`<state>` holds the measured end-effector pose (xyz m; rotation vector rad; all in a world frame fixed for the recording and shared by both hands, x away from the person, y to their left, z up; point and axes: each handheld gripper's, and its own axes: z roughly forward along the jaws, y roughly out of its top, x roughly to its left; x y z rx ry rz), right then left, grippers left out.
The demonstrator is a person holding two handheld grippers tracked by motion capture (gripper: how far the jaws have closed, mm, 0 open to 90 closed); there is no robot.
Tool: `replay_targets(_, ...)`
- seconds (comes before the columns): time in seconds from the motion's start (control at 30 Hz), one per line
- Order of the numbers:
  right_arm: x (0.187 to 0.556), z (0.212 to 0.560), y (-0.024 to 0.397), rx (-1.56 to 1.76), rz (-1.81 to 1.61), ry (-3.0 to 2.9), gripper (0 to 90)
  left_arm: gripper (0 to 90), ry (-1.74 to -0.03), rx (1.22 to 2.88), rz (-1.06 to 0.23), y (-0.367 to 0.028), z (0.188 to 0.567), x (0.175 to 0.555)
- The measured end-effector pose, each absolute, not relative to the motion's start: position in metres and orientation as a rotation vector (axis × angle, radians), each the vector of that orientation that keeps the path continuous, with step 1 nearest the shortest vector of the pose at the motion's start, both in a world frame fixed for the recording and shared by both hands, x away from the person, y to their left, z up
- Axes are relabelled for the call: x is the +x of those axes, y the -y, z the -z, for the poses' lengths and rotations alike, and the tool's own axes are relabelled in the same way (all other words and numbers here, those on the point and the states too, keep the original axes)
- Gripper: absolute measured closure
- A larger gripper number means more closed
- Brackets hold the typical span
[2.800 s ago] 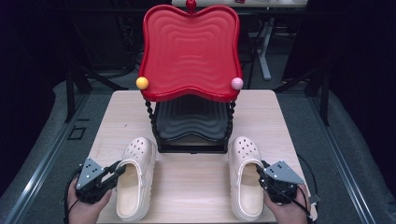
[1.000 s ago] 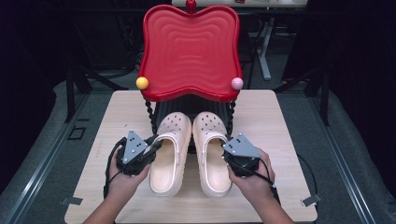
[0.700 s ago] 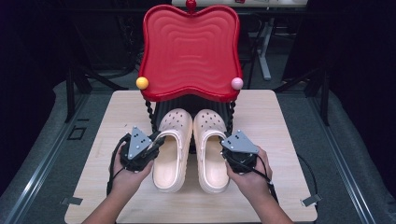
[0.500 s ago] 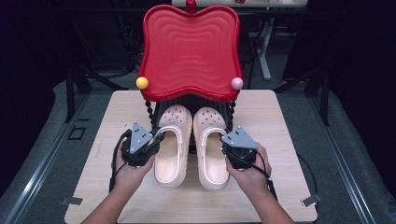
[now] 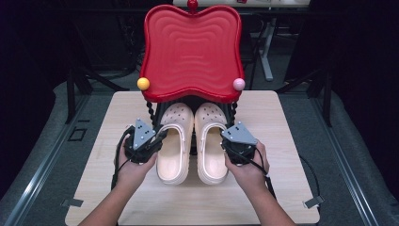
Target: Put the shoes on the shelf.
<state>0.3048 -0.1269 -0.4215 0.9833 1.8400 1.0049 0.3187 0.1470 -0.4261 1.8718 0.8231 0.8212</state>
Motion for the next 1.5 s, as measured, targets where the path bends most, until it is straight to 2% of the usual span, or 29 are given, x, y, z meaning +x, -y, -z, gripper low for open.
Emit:
replay_targets(0.67,0.352,0.424,0.107,0.981,-0.992,-1.763,75.6,75.6,-0.849,1.821,-0.899,-0.124,0.431,0.368)
replay_targets(0.87,0.358,0.429,0.102,0.99,-1.008,-1.769,73.9,74.2,-0.831,1.822,-0.92,-0.122,0.435,0.372)
replay_targets(1.07,0.357,0.429,0.106,1.026,-1.062,-1.815,64.8,66.3,-0.839,1.783,-0.881,-0.122,0.437,0.37)
replay_targets(1.5,0.354,0.43,0.105,0.954,-1.037,-1.858,55.7,52.0,-0.85,1.756,-0.822,-0.121,0.438,0.367)
